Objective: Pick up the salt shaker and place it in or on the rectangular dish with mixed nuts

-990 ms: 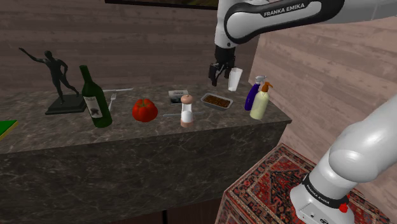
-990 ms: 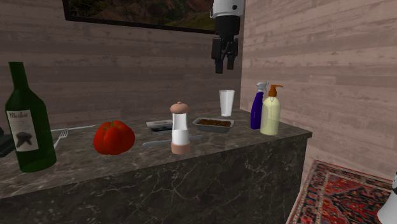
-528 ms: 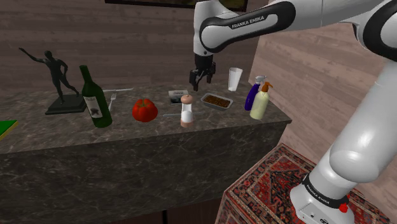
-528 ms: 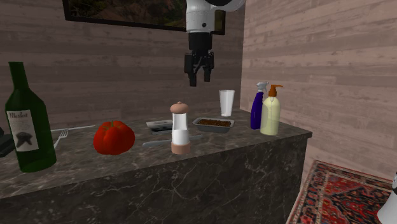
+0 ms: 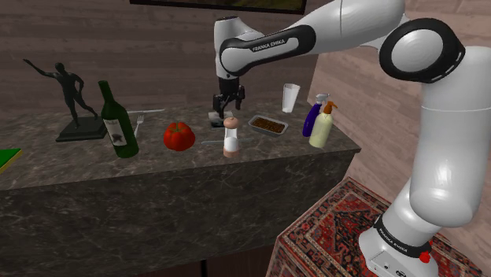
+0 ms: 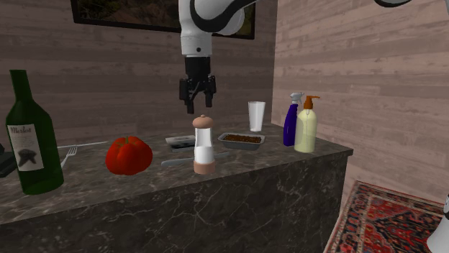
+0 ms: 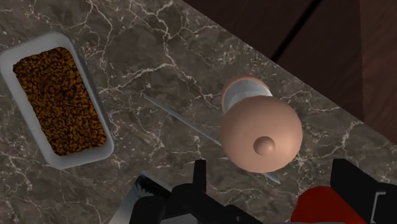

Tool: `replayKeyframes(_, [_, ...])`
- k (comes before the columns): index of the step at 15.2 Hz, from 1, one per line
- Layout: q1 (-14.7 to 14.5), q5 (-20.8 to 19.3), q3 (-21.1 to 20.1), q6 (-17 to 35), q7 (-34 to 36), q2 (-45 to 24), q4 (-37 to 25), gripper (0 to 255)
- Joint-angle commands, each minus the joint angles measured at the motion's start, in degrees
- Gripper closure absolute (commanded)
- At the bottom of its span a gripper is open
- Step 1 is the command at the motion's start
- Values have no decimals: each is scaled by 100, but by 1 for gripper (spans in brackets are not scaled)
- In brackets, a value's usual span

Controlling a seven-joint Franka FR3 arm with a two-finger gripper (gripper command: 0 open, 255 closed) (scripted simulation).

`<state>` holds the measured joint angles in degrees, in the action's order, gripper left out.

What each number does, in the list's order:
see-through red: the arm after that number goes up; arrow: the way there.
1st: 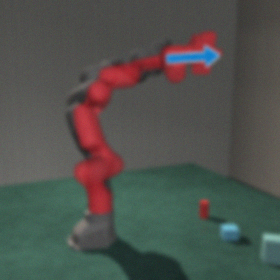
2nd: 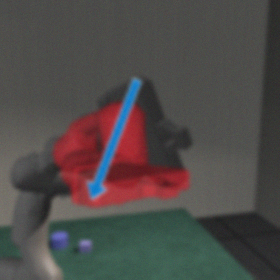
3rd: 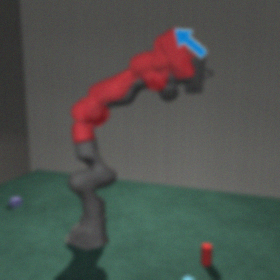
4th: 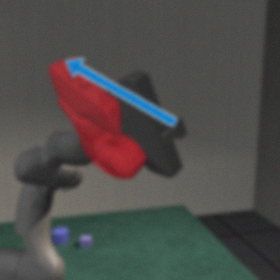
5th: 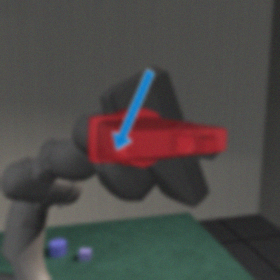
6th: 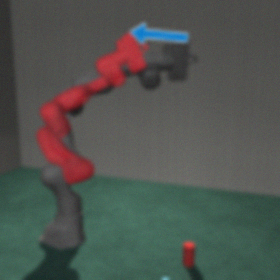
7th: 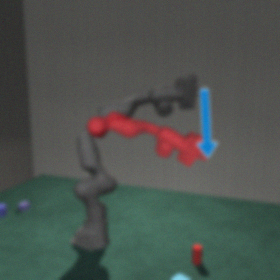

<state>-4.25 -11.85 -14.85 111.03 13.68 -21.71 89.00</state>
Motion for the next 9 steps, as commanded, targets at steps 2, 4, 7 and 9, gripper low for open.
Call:
replayKeyframes(2, [-32,-39,10,107,49,-163,-45,0])
replayKeyframes(4, [-25,-57,20,240,62,-204,47,0])
replayKeyframes(7, [-15,-93,40,472,86,-290,197,0])
replayKeyframes(9, [-15,-93,40,472,86,-290,197,0])
